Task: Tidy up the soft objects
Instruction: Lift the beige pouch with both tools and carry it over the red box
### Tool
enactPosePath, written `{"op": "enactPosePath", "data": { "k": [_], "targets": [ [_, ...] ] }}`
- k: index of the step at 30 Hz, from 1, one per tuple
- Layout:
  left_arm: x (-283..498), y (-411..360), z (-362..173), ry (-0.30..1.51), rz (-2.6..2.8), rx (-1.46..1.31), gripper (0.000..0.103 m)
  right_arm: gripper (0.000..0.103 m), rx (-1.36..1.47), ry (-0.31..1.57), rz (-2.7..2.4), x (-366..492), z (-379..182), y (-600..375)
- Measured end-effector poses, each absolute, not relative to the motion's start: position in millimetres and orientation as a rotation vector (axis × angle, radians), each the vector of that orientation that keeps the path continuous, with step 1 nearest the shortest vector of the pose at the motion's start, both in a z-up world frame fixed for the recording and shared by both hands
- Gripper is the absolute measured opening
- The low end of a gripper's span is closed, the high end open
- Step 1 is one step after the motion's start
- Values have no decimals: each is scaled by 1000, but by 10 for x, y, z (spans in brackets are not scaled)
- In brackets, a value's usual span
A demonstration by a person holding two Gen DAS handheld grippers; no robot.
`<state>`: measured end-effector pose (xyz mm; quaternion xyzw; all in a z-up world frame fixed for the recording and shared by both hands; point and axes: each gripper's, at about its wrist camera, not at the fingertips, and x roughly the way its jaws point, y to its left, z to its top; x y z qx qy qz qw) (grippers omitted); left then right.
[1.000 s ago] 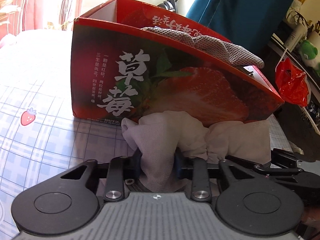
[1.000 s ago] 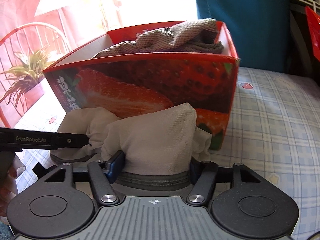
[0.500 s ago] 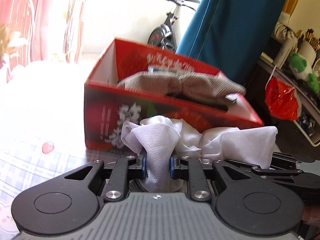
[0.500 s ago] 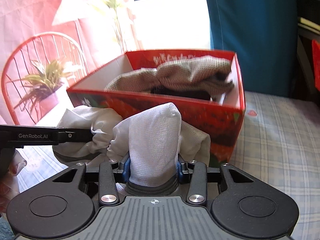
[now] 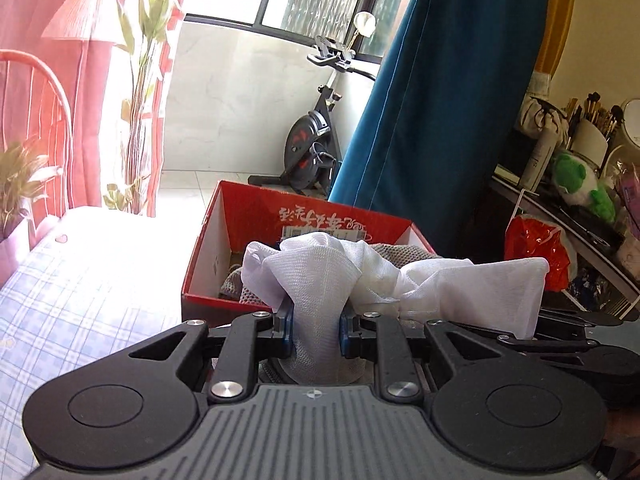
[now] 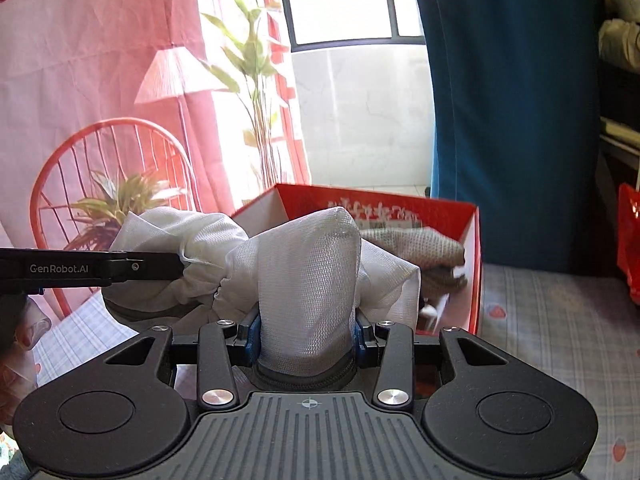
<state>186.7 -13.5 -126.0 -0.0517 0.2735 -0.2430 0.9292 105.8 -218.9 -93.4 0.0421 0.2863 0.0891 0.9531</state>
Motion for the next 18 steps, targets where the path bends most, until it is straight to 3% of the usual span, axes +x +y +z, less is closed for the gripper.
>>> {"op": "enactPosePath", "data": {
  "k": [18],
  "targets": [
    [2465, -287, -945, 571, -505, -65, 22, 38, 124, 592, 184, 1771, -537, -2400]
  ]
}}
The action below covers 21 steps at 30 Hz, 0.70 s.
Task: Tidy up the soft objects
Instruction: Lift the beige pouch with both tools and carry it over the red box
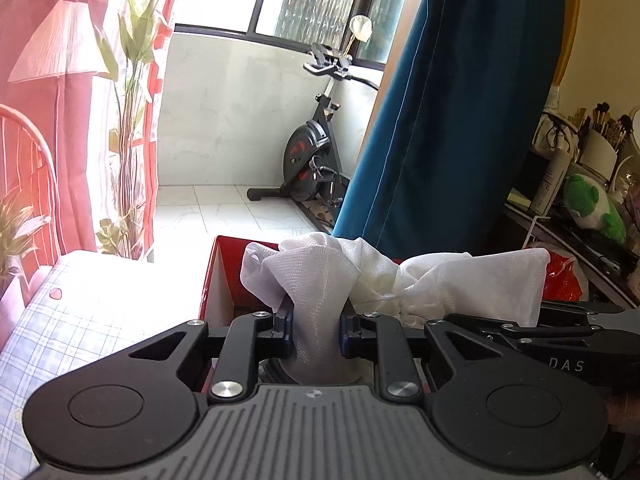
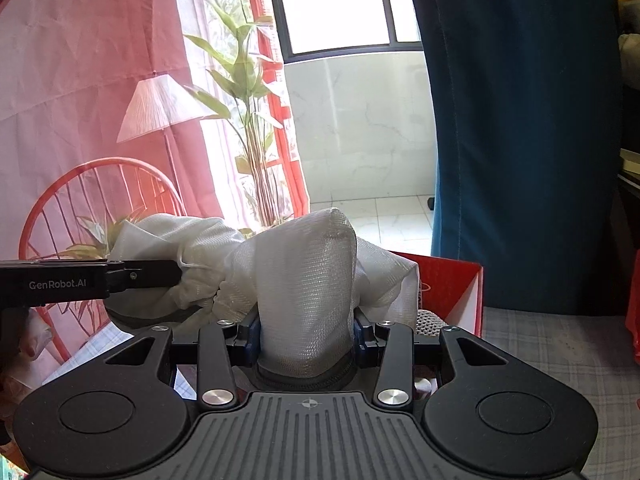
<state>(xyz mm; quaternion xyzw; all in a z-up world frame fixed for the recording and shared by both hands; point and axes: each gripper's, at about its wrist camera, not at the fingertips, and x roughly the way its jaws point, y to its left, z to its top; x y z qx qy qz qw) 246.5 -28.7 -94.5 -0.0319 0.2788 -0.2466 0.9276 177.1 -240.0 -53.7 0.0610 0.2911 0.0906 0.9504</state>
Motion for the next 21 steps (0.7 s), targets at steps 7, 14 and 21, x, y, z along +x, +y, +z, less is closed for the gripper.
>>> {"op": "enactPosePath", "data": {
  "k": [7, 14, 21],
  "targets": [
    [2799, -462, -1238, 711, -496, 10, 22, 38, 177, 740, 157, 2164, -815, -2515],
    [3038, -605, -1492, 815, -477, 64, 22, 38, 237, 871, 117, 2403, -1190, -2592],
    [3249, -772, -1724, 904, -448, 181, 22, 37, 228, 975, 101, 2648, -1425, -2574]
  ]
}}
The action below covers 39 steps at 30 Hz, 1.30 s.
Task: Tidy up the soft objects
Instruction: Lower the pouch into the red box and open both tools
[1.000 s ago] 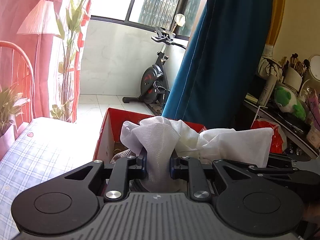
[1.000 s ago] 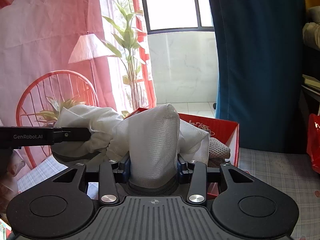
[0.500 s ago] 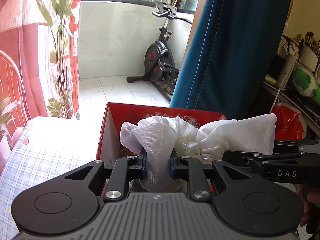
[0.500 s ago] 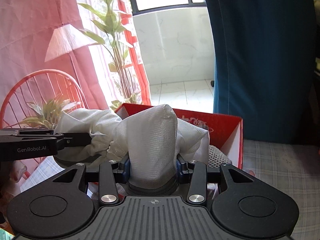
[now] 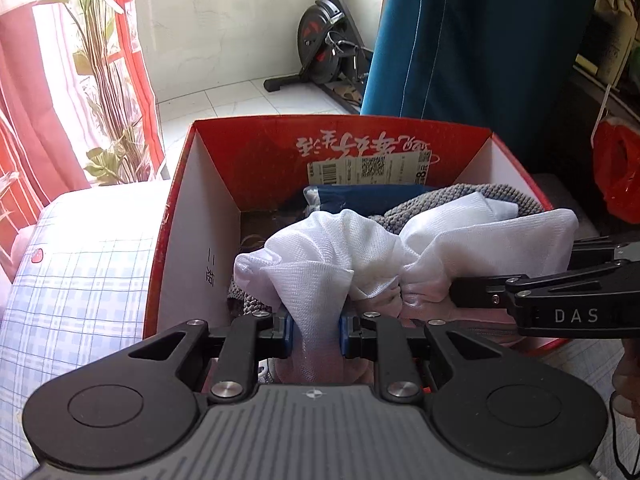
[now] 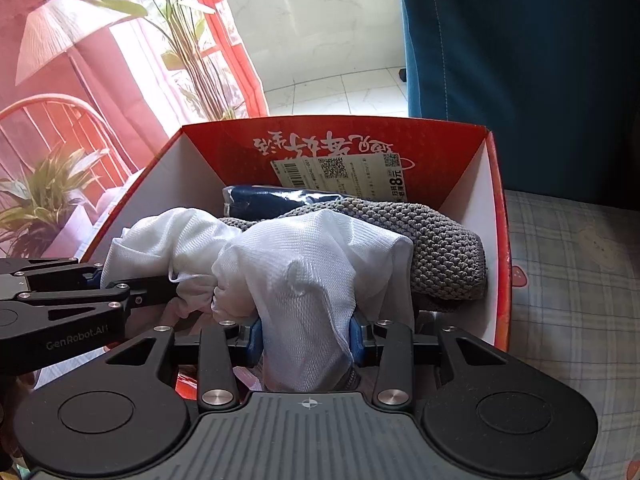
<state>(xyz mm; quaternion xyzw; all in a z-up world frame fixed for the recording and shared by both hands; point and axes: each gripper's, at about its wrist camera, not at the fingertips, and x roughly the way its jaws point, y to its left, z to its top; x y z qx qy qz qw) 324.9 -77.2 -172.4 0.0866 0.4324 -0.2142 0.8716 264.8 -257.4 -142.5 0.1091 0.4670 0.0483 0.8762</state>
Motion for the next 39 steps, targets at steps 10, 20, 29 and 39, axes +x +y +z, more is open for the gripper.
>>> {"op": "enactPosePath", "data": {
  "k": [10, 20, 29, 39],
  "targets": [
    [3312, -796, -1885, 948, -439, 206, 23, 37, 218, 1083, 117, 2840, -1603, -2514],
    [3225, -767, -1774, 906, -434, 199, 42, 39, 275, 1072, 95, 2794, -1646, -2589],
    [2952, -601, -1491, 823, -437, 158, 70, 51, 146, 1022, 56, 2594, -1325, -2495],
    [2655, -557, -1242, 746, -415, 161, 92, 82, 121, 903, 48, 2239, -1004, -2507]
  ]
}}
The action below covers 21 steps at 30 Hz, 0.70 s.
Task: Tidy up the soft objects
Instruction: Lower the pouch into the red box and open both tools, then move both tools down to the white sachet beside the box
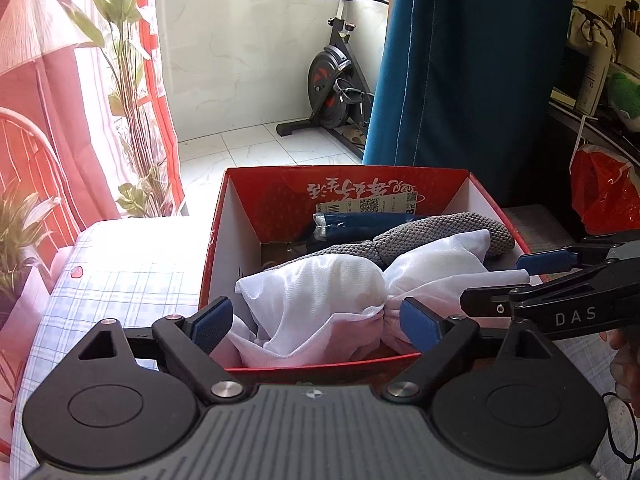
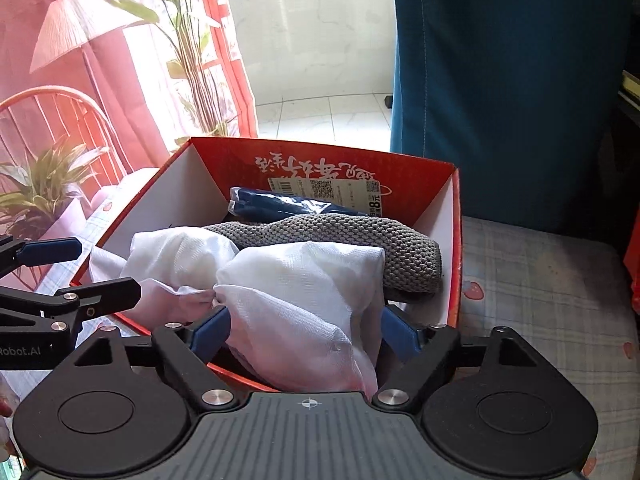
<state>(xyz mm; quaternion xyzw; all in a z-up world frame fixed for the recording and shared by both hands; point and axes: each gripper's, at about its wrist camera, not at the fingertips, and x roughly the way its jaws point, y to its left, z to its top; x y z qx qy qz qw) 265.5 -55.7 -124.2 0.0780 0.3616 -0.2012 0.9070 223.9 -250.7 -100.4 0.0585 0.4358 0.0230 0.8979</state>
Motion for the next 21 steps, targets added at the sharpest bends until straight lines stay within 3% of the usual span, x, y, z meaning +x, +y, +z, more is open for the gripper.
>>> {"op": "enactPosePath", "data": {
  "k": [7, 21],
  "targets": [
    [2420, -473, -1229, 719, -386, 154, 95, 101, 163, 831, 75, 1979, -945, -2559],
    [1741, -109, -1518, 709, -342, -14, 96, 103, 171, 670, 101, 1217, -880, -2523]
  ]
}}
